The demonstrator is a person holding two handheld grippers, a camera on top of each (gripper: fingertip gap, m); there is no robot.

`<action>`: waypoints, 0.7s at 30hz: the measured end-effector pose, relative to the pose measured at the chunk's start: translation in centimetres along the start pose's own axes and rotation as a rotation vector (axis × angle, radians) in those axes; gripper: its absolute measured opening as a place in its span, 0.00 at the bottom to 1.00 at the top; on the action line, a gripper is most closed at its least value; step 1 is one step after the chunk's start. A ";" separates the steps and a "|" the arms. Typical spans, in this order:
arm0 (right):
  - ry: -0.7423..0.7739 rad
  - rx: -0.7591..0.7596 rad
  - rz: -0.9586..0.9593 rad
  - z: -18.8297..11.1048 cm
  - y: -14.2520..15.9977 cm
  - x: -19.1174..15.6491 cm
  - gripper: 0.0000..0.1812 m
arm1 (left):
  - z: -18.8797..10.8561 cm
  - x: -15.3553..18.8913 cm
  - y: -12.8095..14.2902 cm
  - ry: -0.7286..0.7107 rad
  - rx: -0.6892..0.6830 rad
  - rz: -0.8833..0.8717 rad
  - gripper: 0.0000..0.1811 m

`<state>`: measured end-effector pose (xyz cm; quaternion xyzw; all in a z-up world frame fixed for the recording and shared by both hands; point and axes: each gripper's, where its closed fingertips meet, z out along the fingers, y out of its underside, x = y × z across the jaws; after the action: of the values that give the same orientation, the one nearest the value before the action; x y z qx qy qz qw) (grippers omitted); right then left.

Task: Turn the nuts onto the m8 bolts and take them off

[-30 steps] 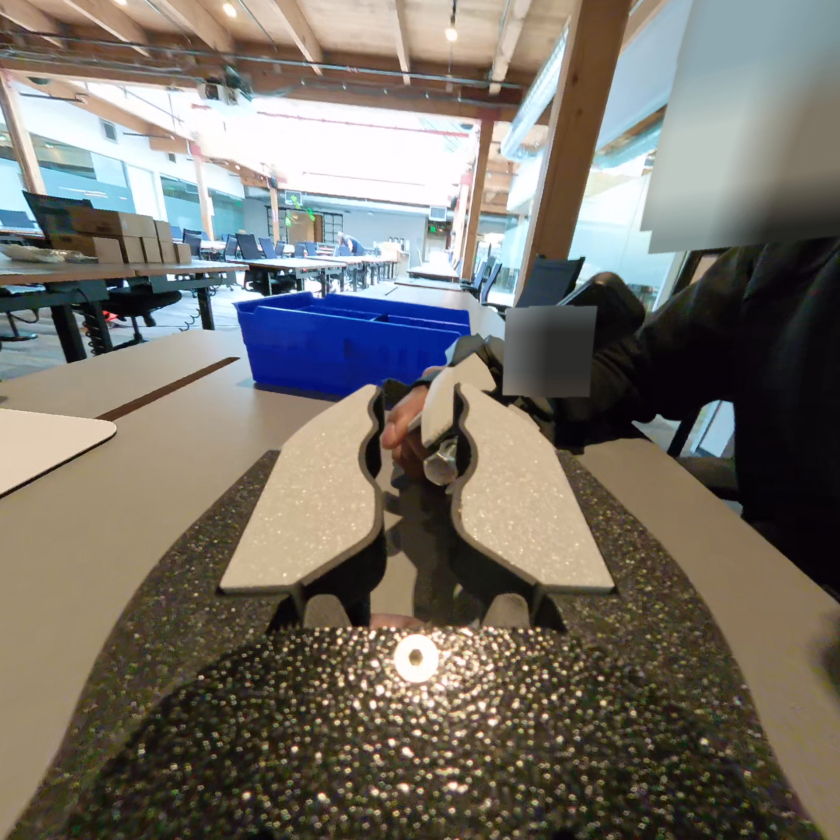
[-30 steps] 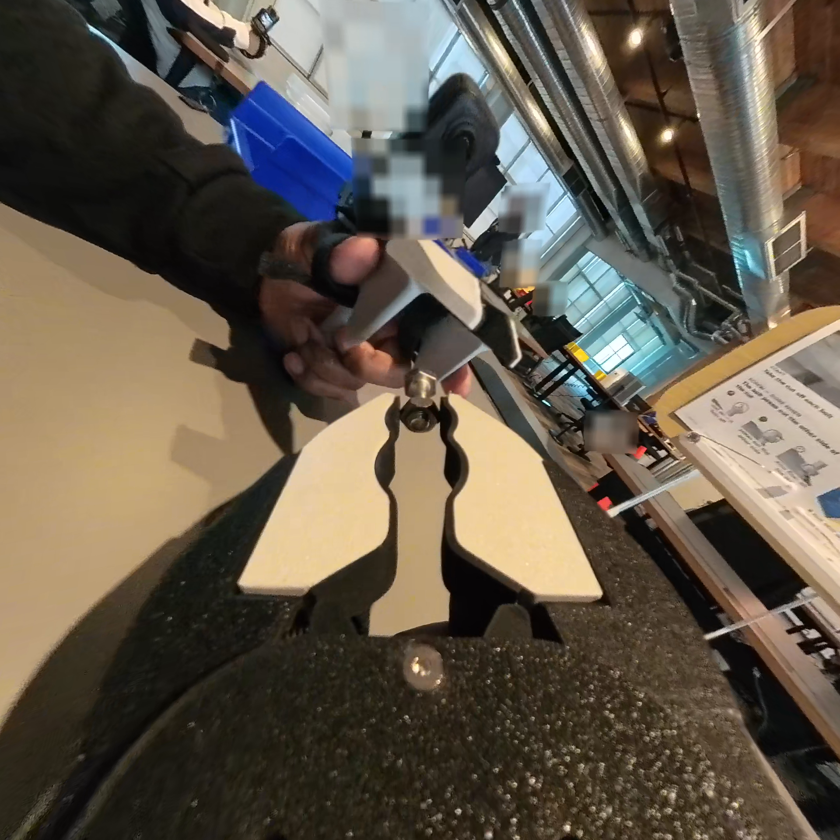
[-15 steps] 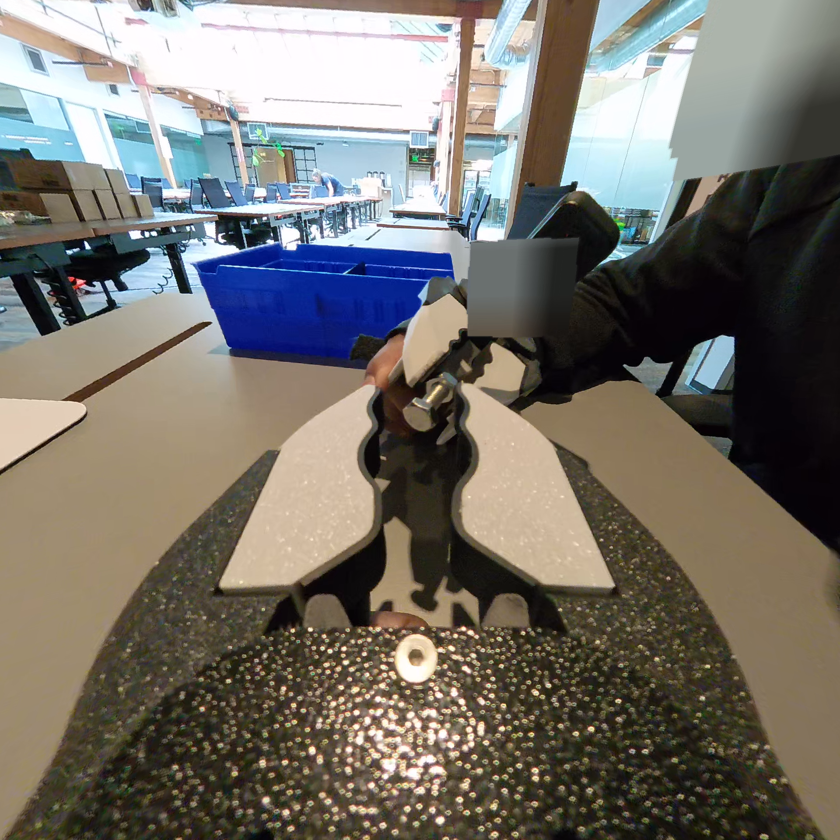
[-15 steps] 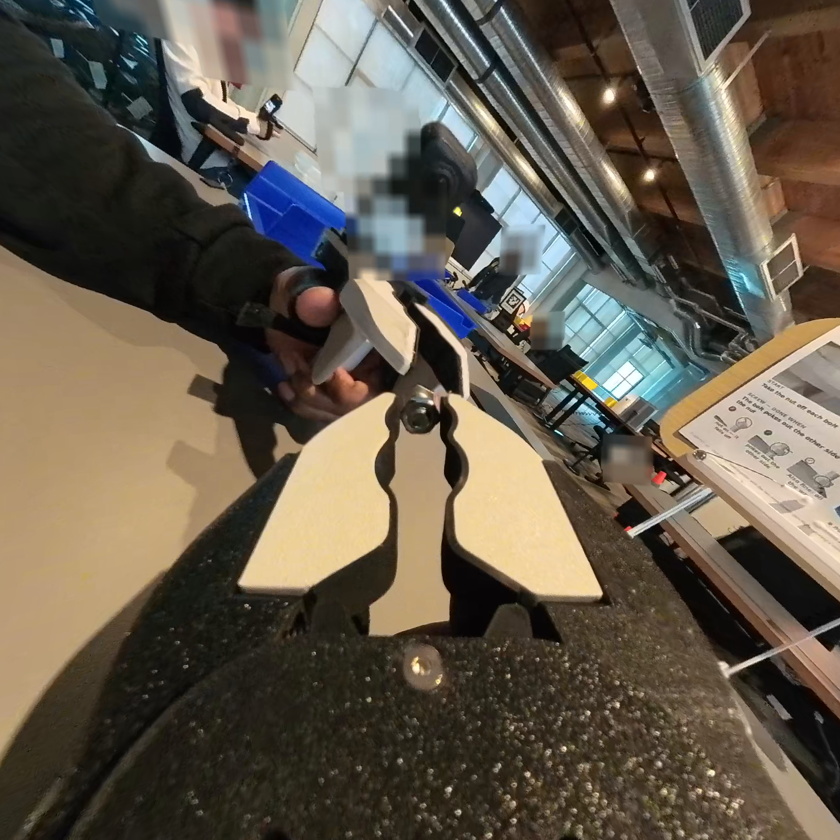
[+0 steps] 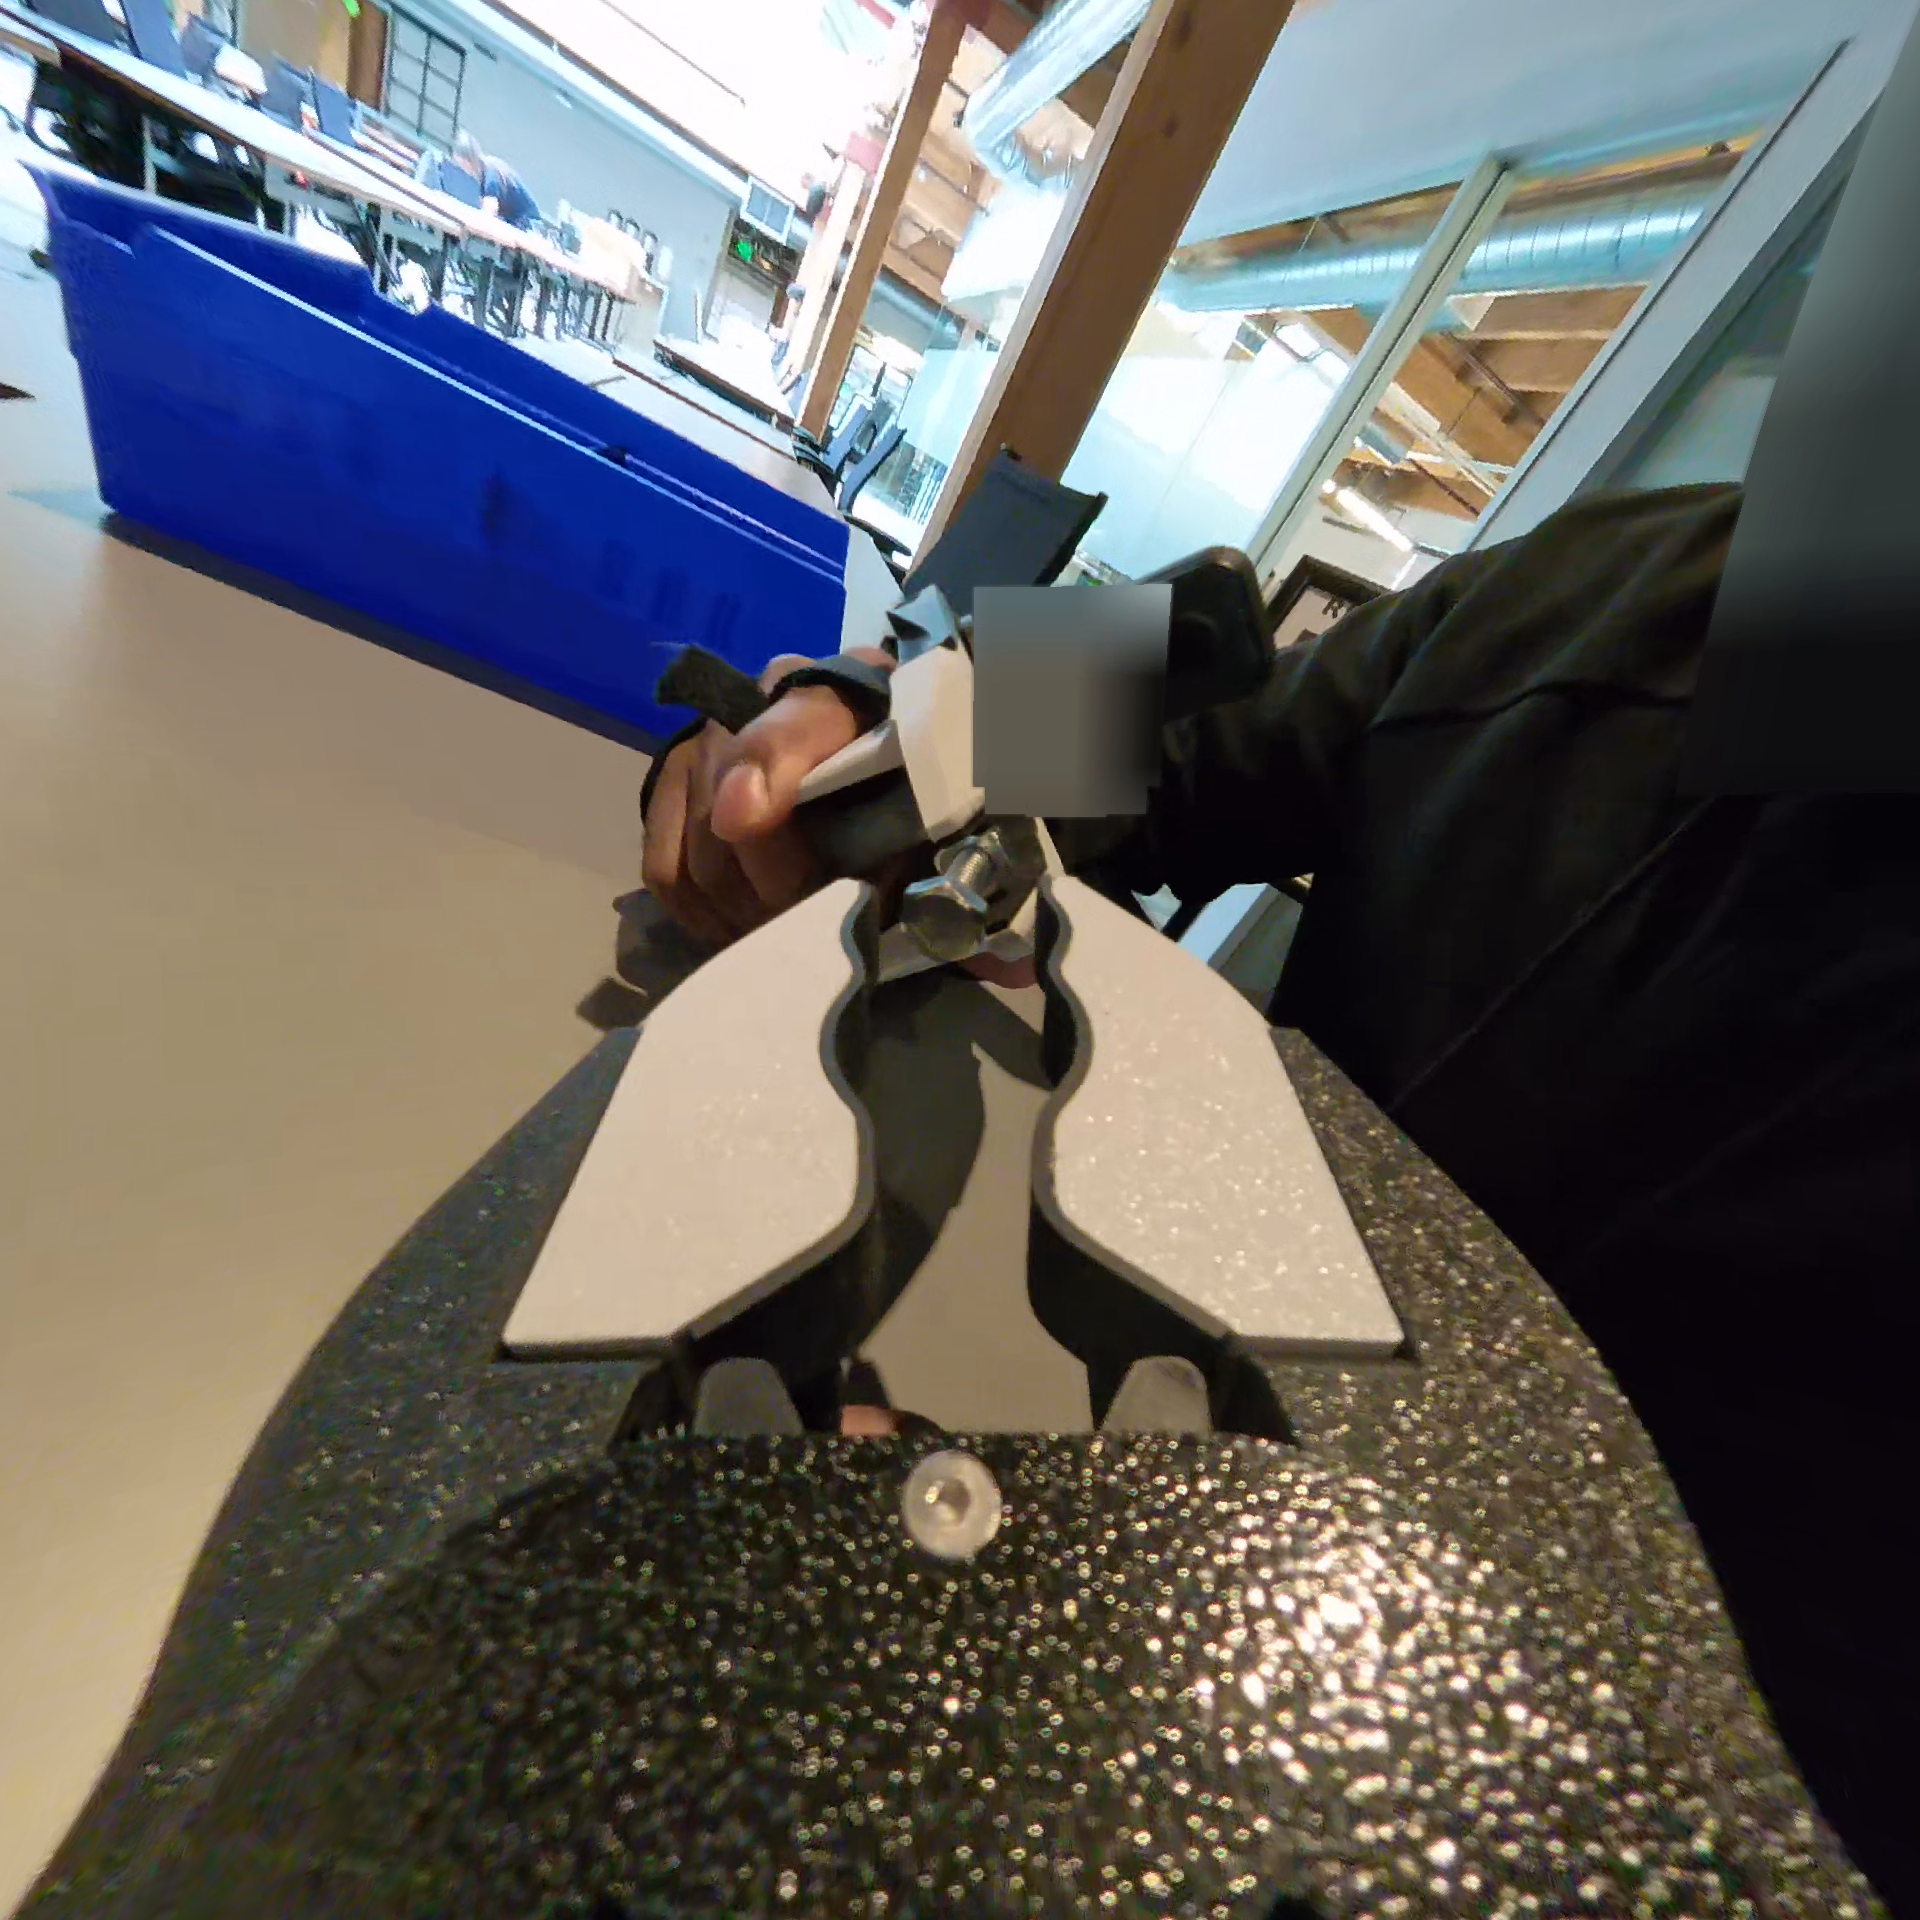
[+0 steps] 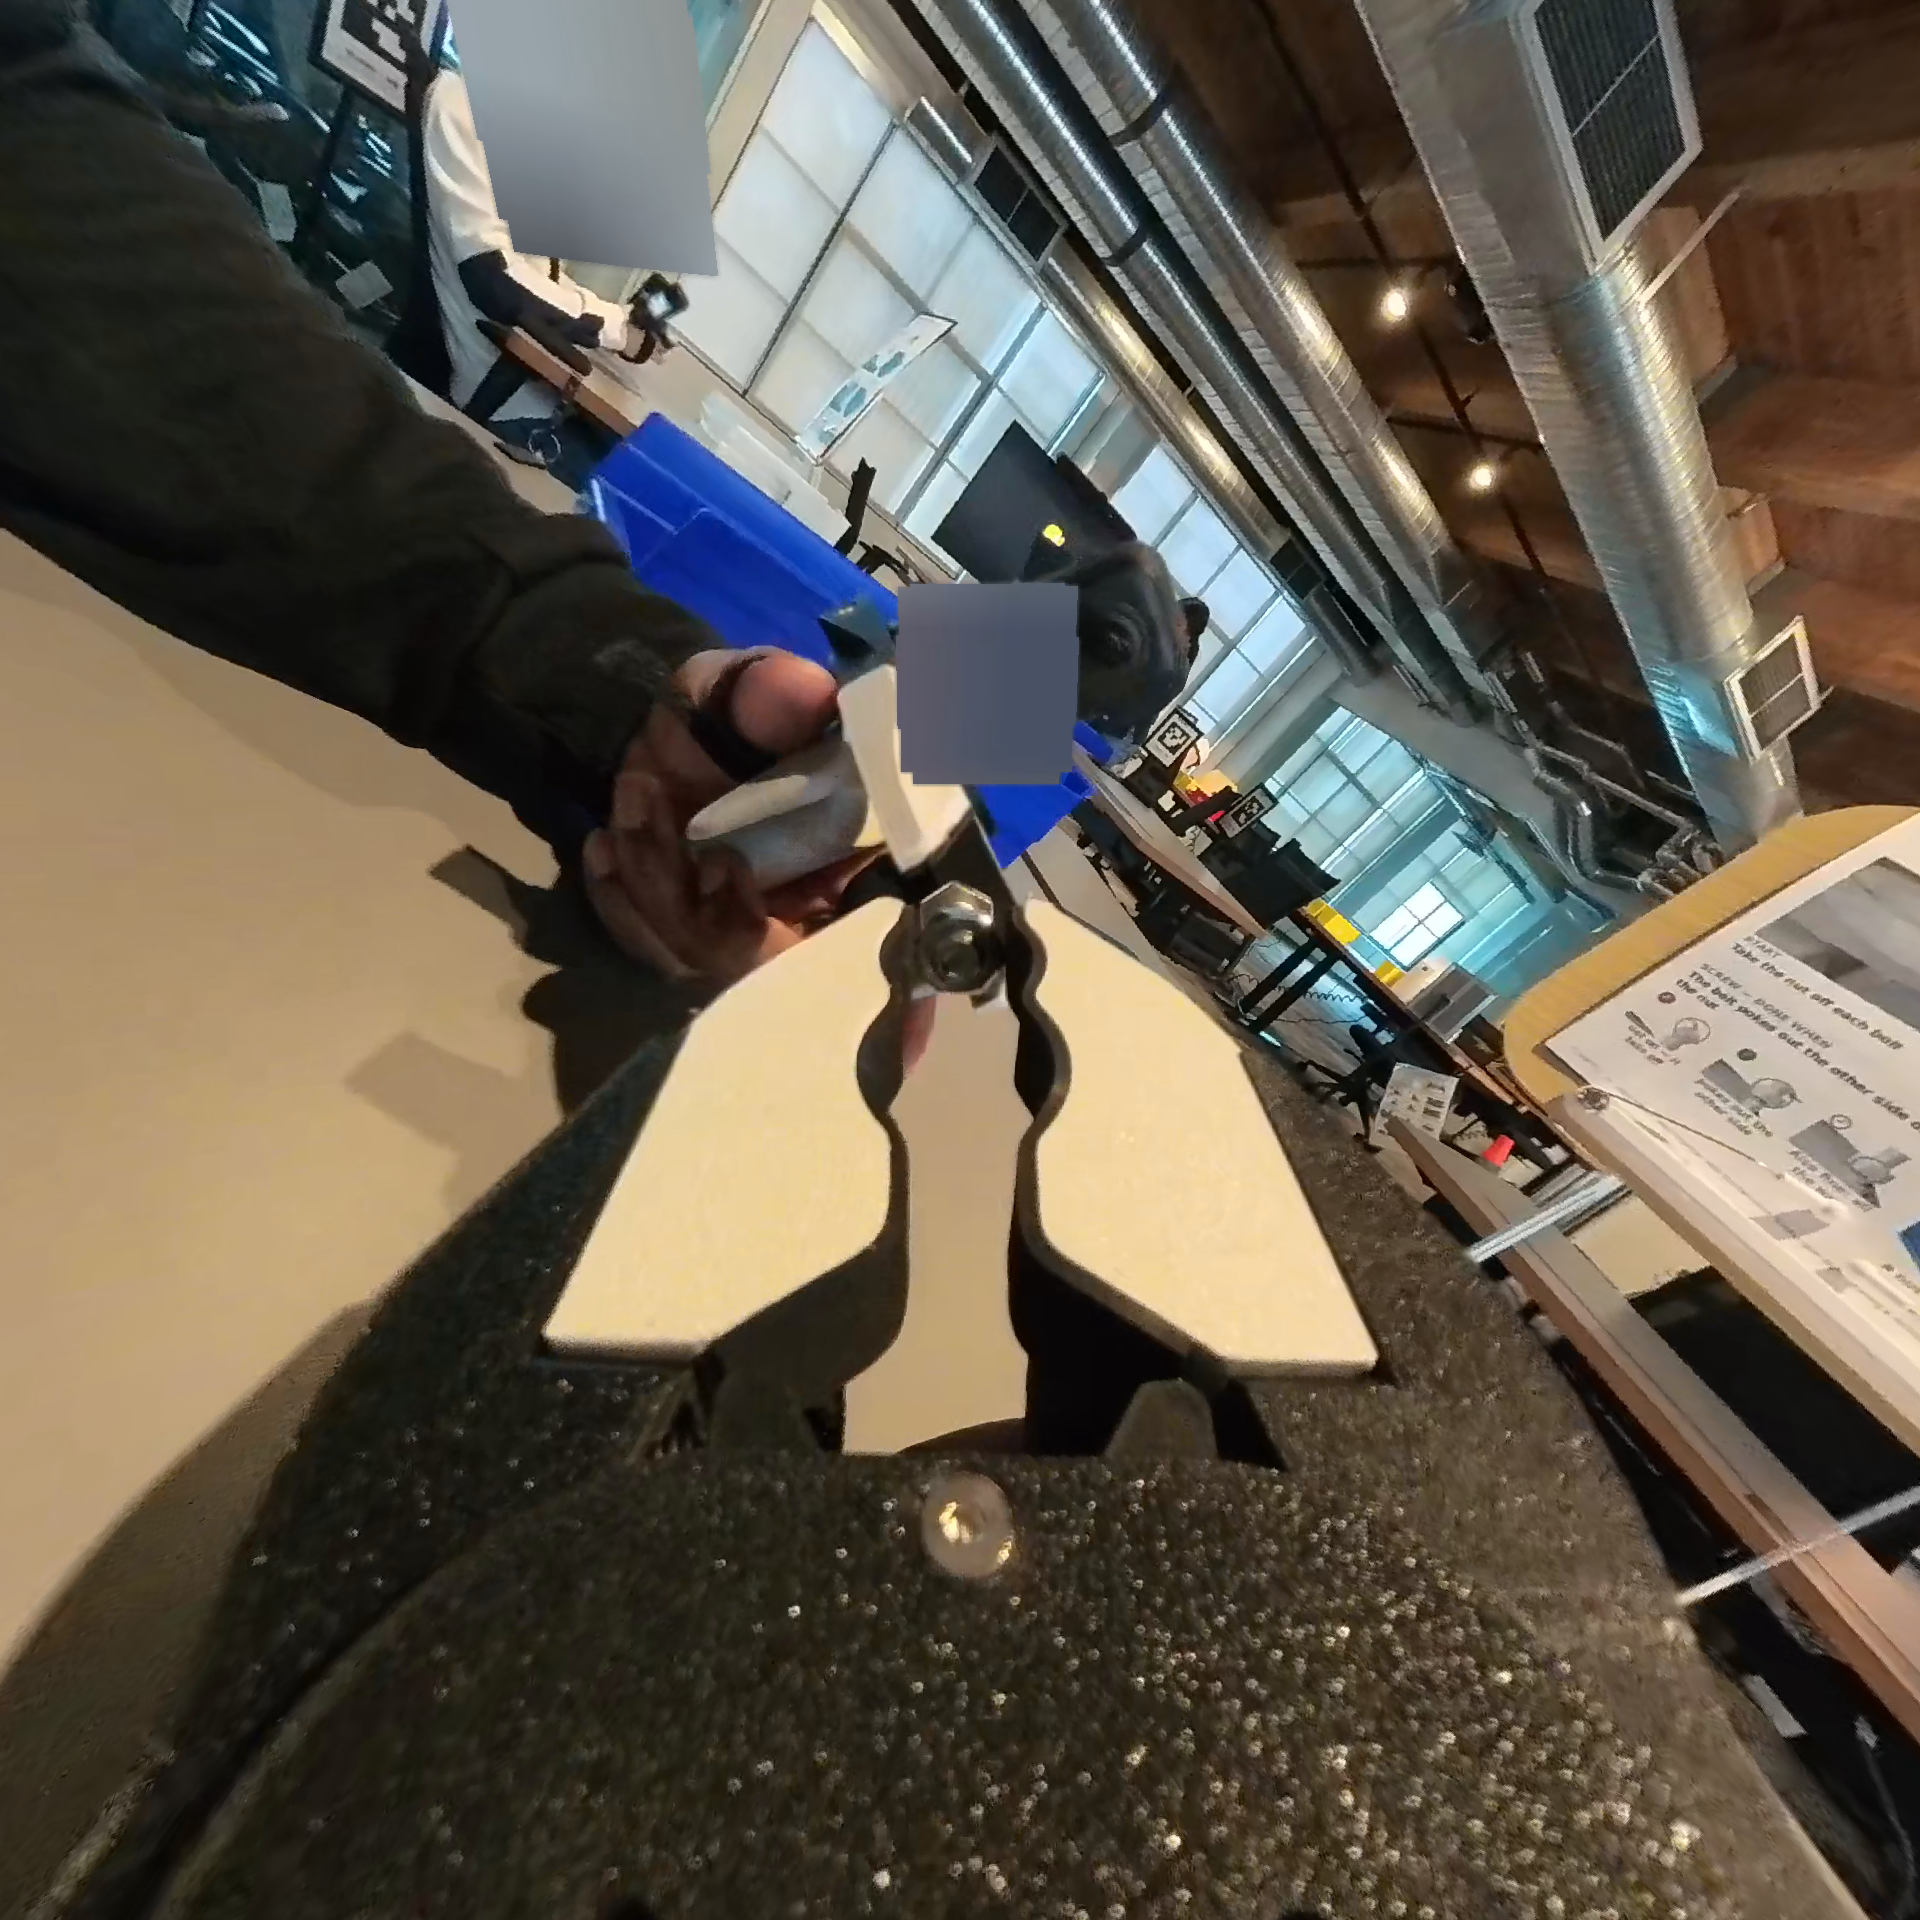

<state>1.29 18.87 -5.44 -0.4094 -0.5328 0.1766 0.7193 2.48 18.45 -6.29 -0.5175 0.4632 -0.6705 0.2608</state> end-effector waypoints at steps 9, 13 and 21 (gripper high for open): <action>0.012 -0.007 -0.025 0.1 0.2 0.1 0.09 | 0.1 0.1 -0.1 -0.001 0.012 0.020 0.08; 0.027 0.012 0.009 0.0 0.0 0.6 0.10 | 0.3 0.2 -0.8 -0.021 0.057 0.079 0.08; -0.004 0.098 0.279 -0.5 -0.9 1.7 0.22 | -0.6 -0.2 -3.3 -0.154 0.245 0.311 0.08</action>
<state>2.16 19.32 -3.79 -0.4434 -0.4629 0.3019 0.7057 2.38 20.27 -3.49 -0.4541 0.4312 -0.6318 0.4567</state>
